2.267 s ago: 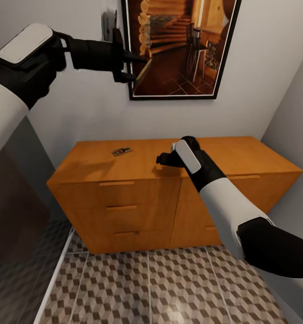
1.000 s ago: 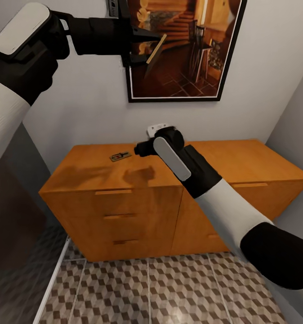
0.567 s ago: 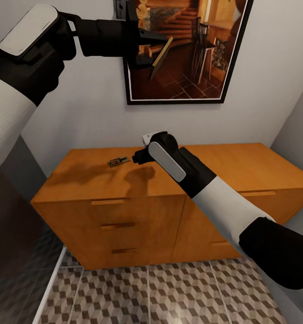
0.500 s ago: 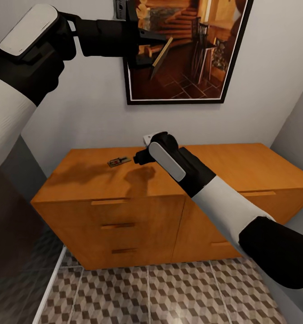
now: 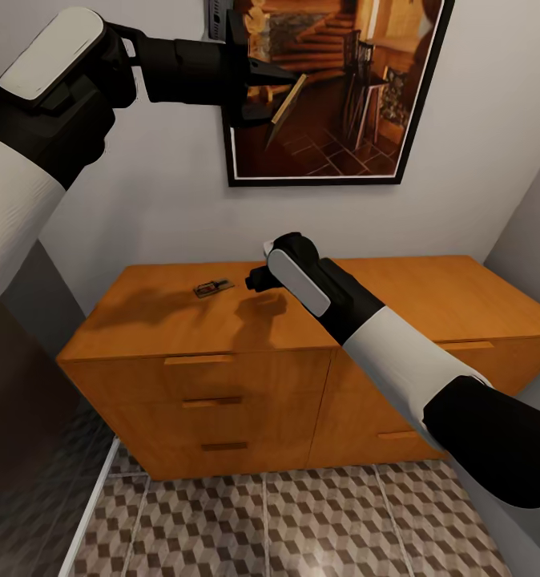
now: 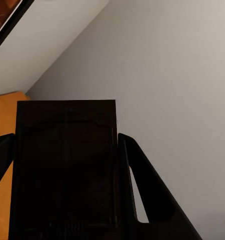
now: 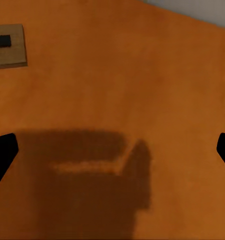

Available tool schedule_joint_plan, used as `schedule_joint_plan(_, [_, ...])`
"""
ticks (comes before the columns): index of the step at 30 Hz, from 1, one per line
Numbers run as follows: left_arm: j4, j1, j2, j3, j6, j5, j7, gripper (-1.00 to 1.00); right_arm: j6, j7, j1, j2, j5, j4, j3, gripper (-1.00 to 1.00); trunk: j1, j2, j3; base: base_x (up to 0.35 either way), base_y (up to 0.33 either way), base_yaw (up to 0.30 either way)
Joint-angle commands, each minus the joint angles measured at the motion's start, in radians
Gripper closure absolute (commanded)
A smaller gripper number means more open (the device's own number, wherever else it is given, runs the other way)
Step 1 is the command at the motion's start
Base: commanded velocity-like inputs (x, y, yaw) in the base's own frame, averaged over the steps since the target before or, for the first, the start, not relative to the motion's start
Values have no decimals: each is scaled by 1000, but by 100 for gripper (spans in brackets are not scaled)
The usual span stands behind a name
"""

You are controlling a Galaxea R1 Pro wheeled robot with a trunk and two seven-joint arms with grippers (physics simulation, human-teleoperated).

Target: Take the four mousetraps from the cabinet in the bathroom and place them on the bathroom floor. Make sure all four end up on the same floor surface, and ensure that at least two of them are either under or directly next to the same bathroom sink.

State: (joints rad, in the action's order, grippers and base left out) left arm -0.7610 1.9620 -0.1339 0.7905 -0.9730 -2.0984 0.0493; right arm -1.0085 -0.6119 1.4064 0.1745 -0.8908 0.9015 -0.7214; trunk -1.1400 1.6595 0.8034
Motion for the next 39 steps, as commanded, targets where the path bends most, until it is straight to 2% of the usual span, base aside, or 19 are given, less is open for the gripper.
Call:
schedule_joint_plan(1, [-1,1,-1,4,0,-9,5,100,-1,-11,1,0,-10,1,-2,-100,0,0,1,0,0,189])
schedule_joint_plan(14, [0,1,11,4,0,-8,6,100,-1,-11,1,0,-8,5,-1,-100,0,0,1,0,0,268])
schedule_joint_plan(22, [-1,-2,16,4,0,-8,6,100,-1,-10,1,0,-16,42,-1,-100,0,0,1,0,0,284])
schedule_joint_plan(34, [3,-5,48,4,4,-6,7,100,-2,-5,1,0,-18,65,-4,-100,0,0,1,0,0,284])
schedule_joint_plan(39, [2,-5,53,4,5,-6,7,100,-3,-5,1,0,-19,82,-5,-100,0,0,1,0,0,284])
